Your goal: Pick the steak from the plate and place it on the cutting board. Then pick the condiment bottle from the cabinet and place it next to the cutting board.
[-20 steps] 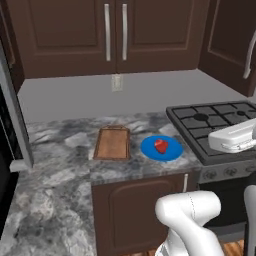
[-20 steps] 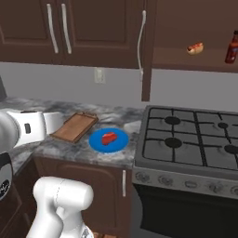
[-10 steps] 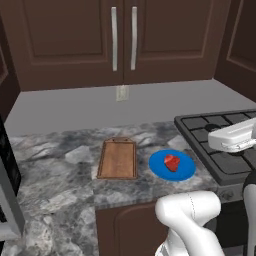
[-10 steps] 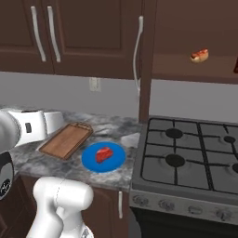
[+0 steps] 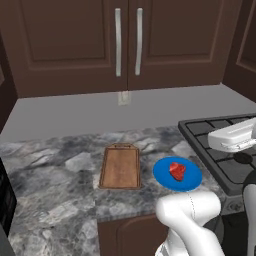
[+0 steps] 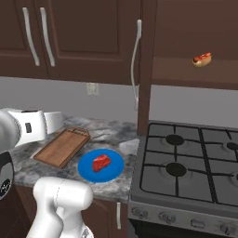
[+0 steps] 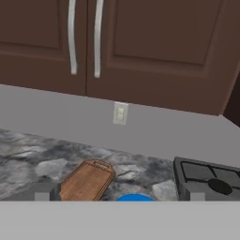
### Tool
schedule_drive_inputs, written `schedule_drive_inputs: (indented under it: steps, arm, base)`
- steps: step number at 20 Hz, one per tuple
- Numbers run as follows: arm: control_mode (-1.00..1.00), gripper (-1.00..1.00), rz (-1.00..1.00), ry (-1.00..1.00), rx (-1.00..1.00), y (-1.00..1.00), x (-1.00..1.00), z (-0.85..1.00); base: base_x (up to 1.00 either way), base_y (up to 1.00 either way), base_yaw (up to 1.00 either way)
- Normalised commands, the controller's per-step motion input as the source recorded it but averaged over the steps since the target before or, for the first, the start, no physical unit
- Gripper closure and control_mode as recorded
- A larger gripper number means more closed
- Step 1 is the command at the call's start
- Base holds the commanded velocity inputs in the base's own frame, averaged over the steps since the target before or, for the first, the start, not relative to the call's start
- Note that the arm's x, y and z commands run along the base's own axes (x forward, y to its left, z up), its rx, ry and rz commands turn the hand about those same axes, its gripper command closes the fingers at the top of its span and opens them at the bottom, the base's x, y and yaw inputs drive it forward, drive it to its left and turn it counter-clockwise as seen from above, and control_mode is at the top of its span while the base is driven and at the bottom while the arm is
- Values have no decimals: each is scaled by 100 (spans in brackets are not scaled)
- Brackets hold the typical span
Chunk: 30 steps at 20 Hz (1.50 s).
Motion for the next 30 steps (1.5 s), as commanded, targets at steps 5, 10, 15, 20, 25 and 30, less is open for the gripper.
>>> schedule_drive_inputs:
  steps: [5,10,15,20,25,30]
  arm:
    - [100,-100,0,0,0,0,0,0]
    - [-100,-100,0,0,0,3,5,-2]
    - [-100,-100,0,0,0,4,7,-1]
    - [-100,-100,0,7,0,0,0,-17]
    - [-100,-100,0,17,-1,3,1,-48]
    - [-100,-100,0,15,0,21,0,-46]
  base:
    - [39,20,0]
    - [27,16,0]
    - [0,0,0]
    - [0,0,0]
    - [0,0,0]
    - [0,0,0]
